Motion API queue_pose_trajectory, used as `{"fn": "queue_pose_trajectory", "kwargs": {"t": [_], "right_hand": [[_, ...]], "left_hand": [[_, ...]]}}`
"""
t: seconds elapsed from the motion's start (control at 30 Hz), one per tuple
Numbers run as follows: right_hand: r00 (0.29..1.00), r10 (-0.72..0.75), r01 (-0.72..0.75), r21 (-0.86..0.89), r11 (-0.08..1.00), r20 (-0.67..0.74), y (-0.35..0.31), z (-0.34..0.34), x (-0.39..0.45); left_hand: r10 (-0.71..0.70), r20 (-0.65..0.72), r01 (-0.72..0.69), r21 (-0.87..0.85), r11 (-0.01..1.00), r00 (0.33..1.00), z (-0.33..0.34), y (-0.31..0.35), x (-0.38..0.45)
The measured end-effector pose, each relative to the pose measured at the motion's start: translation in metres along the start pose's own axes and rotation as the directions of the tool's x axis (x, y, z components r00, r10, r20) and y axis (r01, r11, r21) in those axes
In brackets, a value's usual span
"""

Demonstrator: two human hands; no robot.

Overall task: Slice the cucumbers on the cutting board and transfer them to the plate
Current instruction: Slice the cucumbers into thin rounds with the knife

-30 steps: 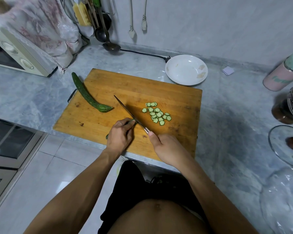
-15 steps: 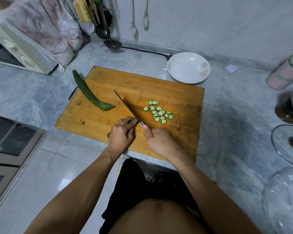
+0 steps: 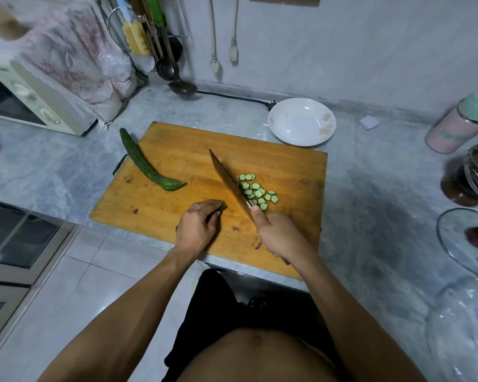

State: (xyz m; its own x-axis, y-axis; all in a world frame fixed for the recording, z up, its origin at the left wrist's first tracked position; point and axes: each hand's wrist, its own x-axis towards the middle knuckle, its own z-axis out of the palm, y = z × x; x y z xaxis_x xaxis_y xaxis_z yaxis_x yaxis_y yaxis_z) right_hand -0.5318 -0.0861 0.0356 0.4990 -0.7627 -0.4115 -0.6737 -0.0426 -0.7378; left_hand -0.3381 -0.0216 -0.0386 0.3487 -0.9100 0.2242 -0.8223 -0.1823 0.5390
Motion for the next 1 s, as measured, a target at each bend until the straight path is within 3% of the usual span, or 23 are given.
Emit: {"fn": "queue_pose_trajectory", "kwargs": {"t": [0.53,0.7,1.0], "right_hand": [[0.995,-0.094,0.096,-0.113,0.989,0.016,0.005,0.005,-0.016],[0.995,-0.088,0.092,-0.104,0.990,0.044,-0.002,0.003,-0.018],[0.996,-0.049,0.053,-0.053,0.997,0.068,-0.016,0.007,-0.007]], "left_hand": [[0.019,0.047,-0.019,-0.002,1.000,0.999,0.005,0.004,0.006],[-0.027,0.046,0.028,-0.033,0.999,0.999,0.008,0.000,0.009],[0.039,0.024,-0.038,-0.044,0.998,0.999,0.007,0.001,0.007]]}}
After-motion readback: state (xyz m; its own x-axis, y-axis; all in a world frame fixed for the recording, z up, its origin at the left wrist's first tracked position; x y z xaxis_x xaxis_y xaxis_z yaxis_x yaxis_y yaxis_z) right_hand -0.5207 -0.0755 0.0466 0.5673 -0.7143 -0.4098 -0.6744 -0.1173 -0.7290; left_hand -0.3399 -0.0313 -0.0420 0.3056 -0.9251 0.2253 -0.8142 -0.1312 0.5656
